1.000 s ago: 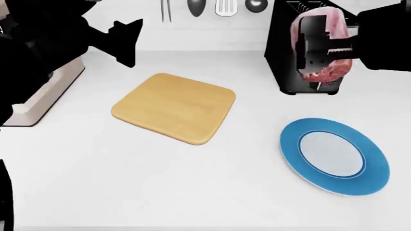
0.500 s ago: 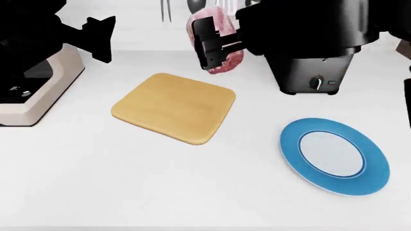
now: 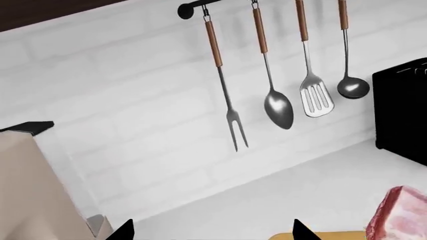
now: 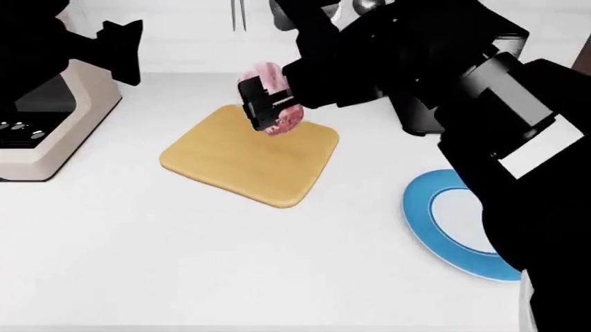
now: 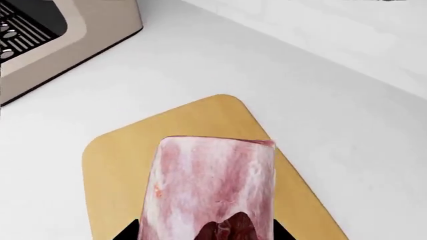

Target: Pick the pork loin from the plate and place it on the cutting board. Then pick the condiment bottle from the cabinet and place it next to the cutting board.

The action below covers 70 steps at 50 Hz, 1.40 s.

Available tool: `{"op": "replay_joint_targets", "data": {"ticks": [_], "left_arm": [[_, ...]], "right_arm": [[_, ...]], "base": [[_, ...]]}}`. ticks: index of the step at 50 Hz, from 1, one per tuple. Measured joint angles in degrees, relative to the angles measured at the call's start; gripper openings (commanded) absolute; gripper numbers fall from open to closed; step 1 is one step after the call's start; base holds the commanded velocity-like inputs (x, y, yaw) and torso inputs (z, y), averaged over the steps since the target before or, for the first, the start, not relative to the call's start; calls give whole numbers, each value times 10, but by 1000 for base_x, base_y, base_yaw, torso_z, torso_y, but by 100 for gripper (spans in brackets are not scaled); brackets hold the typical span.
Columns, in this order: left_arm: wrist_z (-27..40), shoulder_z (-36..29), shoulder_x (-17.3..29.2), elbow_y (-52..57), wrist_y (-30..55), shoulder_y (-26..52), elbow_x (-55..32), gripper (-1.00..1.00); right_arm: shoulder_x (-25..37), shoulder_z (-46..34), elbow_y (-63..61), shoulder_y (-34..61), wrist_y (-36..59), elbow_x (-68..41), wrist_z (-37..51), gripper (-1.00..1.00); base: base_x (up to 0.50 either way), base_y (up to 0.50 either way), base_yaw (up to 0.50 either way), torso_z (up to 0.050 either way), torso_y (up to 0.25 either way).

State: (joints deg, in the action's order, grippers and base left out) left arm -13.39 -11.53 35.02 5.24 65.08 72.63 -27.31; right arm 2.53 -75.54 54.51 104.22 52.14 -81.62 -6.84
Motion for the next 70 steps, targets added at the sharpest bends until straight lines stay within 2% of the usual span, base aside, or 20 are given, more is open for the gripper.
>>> {"op": "replay_joint_targets", "data": {"ticks": [7,15,40,41,59,70], "left_arm": [[0,0,2,-5,-6,-2,2,100],[2,1,4,-9,-9,-6,3,100],[4,2,6,-17,-15,-11,2,100],[4,2,6,-17,-15,-11,2,100],[4,2,6,-21,-20,-13,1,100],[6,2,6,-20,-19,-11,-1,100]], "right_arm": [[-13,-81,21,3,-33,-42,-21,-100],[-20,-127,28,2,-53,-65,-32,-100],[-25,-160,29,-15,-47,-83,-36,-100],[-25,-161,29,-16,-47,-83,-35,100],[-25,-145,31,-14,-50,-67,-34,100],[-25,-141,49,26,-70,-76,-42,100]], "base": [[0,0,0,0,1],[0,0,0,2,1],[0,0,0,0,1],[0,0,0,0,0],[0,0,0,0,0],[0,0,0,1,0]]}}
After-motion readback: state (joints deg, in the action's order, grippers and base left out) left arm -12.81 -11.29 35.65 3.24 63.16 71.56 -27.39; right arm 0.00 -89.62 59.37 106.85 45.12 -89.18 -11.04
